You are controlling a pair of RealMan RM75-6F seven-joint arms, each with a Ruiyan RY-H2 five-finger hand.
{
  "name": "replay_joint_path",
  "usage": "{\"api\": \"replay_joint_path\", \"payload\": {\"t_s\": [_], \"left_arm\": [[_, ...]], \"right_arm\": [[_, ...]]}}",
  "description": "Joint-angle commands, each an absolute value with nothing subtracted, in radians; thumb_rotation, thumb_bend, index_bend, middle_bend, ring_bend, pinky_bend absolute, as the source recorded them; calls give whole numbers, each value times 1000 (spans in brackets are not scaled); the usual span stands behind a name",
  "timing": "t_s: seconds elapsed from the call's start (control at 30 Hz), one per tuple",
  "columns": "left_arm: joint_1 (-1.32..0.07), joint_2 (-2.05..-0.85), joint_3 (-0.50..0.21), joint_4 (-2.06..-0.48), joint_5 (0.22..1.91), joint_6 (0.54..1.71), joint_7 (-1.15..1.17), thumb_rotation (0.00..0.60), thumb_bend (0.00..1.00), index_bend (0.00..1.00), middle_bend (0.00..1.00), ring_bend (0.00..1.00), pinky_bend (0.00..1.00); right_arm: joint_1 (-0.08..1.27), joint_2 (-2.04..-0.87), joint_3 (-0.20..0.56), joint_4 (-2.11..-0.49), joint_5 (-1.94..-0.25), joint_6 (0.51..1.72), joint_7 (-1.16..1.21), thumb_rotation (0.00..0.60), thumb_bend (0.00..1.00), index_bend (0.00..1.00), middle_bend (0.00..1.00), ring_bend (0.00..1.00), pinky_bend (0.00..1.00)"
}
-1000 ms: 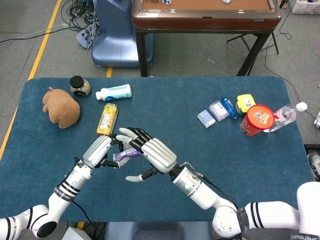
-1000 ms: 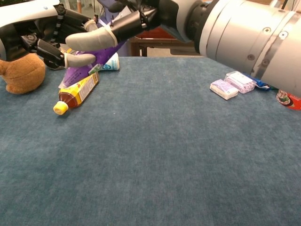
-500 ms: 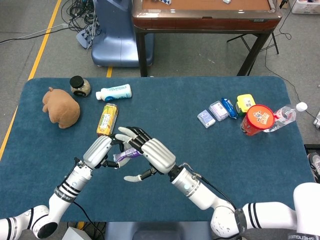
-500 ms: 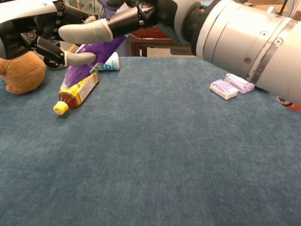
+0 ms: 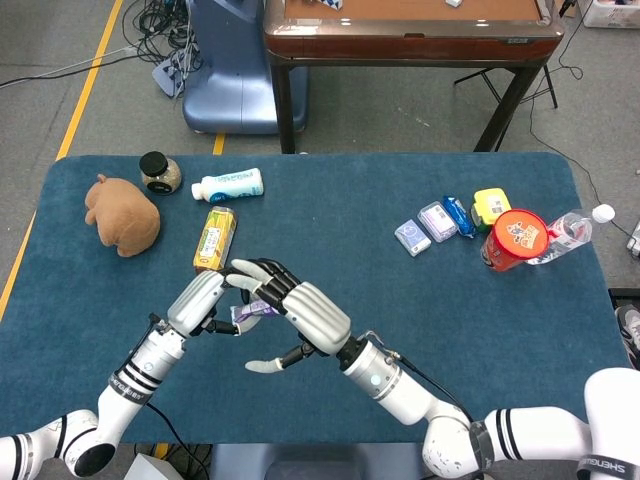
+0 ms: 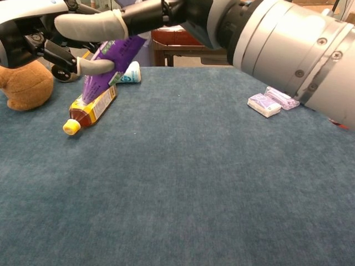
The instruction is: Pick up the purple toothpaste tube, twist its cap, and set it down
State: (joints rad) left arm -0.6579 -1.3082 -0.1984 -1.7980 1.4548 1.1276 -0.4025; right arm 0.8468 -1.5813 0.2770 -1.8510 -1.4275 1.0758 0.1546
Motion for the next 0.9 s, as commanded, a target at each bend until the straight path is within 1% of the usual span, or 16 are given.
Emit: {"api": "replay_joint_path", "payload": {"t_s": [0.03, 0.7, 0.9], "left_arm": [[-659, -1308, -199, -1797, 1454, 1126, -402, 600, 580, 649, 793, 537, 325], [-661, -1298, -204, -1807, 1448, 1124, -399, 600, 580, 649, 794, 537, 325], [-655, -1302, -193, -1792, 1460, 1131, -395, 600, 580, 649, 794, 536, 325]], "right_arm": [[848, -1585, 275, -1848, -1437, 1079, 160, 413, 0, 0, 0, 0, 0], [847, -1583, 265, -1858, -1441, 1075, 128, 412, 0, 0, 0, 0, 0], [835, -1554, 264, -1883, -1462, 1093, 123, 411, 0, 0, 0, 0, 0]]}}
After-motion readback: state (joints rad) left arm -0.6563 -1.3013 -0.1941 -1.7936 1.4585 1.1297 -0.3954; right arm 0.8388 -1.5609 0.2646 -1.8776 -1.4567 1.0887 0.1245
